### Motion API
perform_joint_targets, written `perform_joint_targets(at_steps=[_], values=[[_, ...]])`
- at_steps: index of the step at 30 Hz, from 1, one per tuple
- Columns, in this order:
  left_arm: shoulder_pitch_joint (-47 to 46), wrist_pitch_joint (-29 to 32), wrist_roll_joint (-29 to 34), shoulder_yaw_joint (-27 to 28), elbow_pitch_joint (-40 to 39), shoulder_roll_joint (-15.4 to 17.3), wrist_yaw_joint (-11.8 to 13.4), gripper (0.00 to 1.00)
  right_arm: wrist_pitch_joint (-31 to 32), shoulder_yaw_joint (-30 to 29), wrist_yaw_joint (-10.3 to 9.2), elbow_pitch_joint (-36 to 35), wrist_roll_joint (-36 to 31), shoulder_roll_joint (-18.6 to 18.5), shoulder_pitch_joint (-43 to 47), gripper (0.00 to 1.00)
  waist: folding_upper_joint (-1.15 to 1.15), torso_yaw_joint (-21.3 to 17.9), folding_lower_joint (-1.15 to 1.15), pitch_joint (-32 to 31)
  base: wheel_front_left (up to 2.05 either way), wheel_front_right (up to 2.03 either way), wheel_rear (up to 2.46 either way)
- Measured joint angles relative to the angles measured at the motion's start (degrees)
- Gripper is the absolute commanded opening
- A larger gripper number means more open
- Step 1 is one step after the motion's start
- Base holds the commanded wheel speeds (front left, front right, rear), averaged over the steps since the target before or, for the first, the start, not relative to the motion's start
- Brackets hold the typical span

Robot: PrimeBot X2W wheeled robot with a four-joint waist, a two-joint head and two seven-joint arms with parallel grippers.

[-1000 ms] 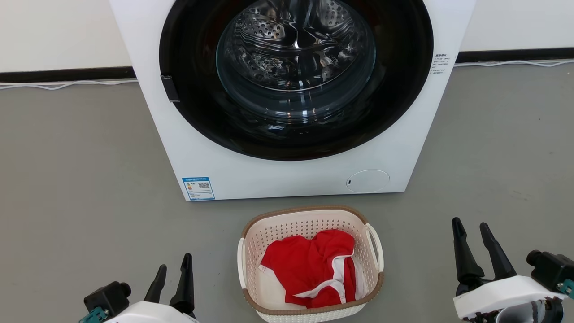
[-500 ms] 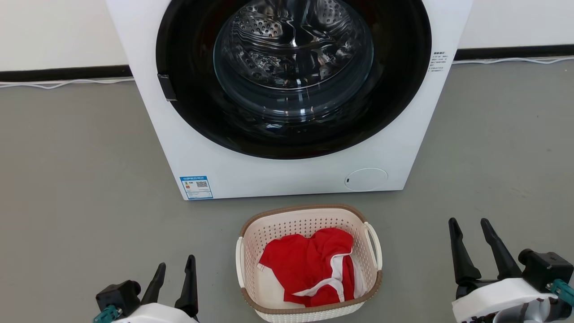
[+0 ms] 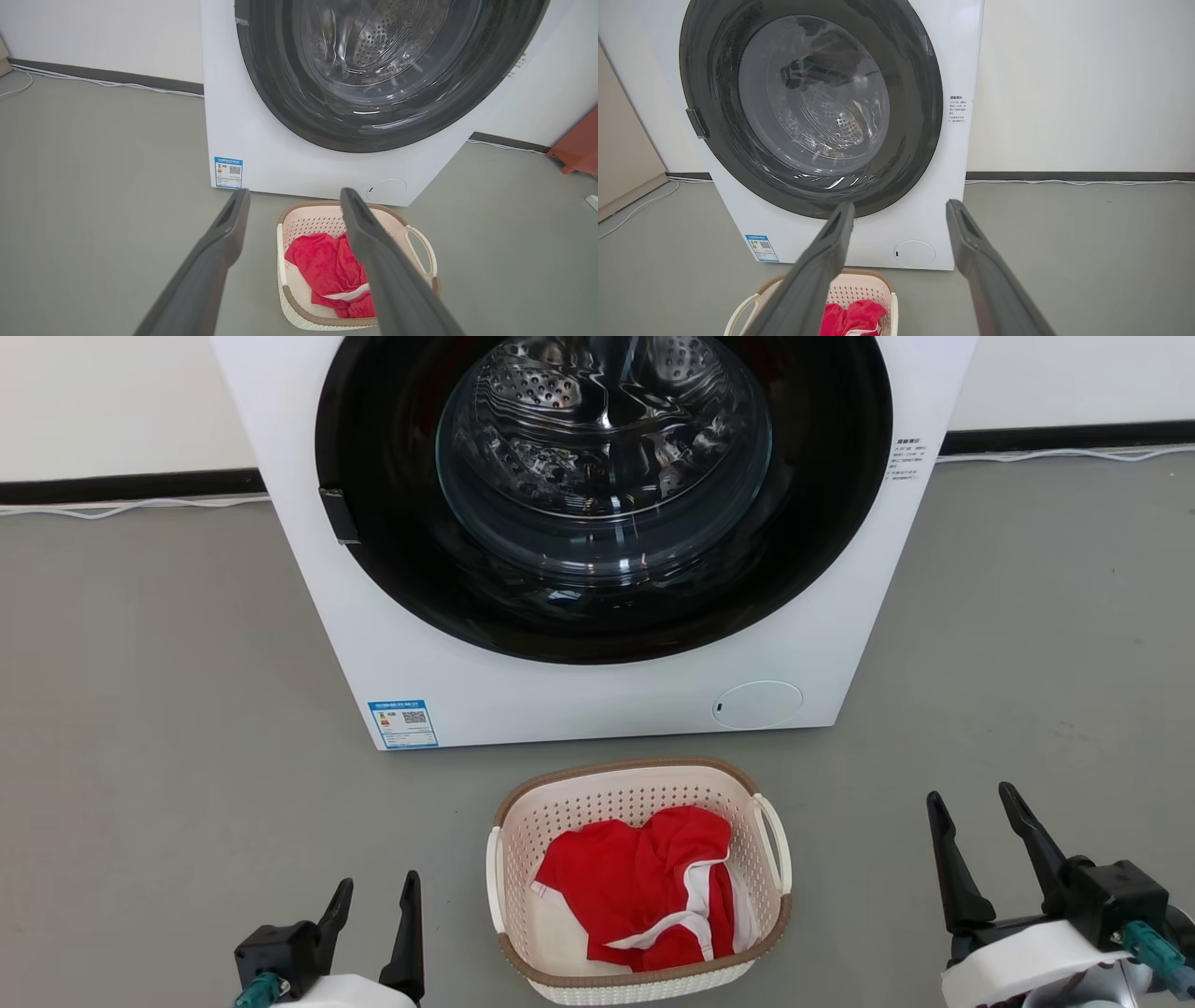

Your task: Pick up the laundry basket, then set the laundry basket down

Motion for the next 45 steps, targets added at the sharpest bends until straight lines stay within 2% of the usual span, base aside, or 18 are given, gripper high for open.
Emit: perform_joint_targets(at_steps=[12, 26, 36, 40, 45], values=[[-0.2, -1.7, 6.7, -1.0, 0.9, 0.1, 0.9, 1.0, -1.8, 0.2, 0.02, 0.0, -7.6, -0.6, -0.1, 1.0, 0.0, -0.2, 0.0, 0.3, 0.0, 0.0, 0.0], [-0.2, -1.7, 6.8, -1.0, 1.4, 0.1, 0.9, 1.0, -1.8, 0.2, 0.05, 0.2, -7.5, -0.6, -0.1, 1.0, 0.0, -0.1, 0.0, 0.4, 0.0, 0.0, 0.0], [-2.1, -1.8, 6.1, -1.6, 2.0, 0.1, 1.0, 1.0, -1.8, 0.4, 0.05, 0.8, -6.7, -0.7, -1.8, 1.0, 0.0, 0.1, 0.0, 2.8, 0.0, 0.0, 0.0], [-3.3, -1.8, 5.3, -2.3, 3.5, 0.1, 1.0, 1.0, -1.8, 0.3, 0.05, 2.8, -6.4, -0.7, -2.9, 1.0, 0.0, 0.1, 0.0, 4.2, 0.0, 0.0, 0.0], [-6.5, -1.8, 4.2, -4.1, 6.6, 0.1, 1.4, 1.0, -1.8, 0.4, 0.05, 9.5, -5.4, -0.7, -6.0, 1.0, 0.0, 0.2, 0.0, 6.5, 0.0, 0.0, 0.0]])
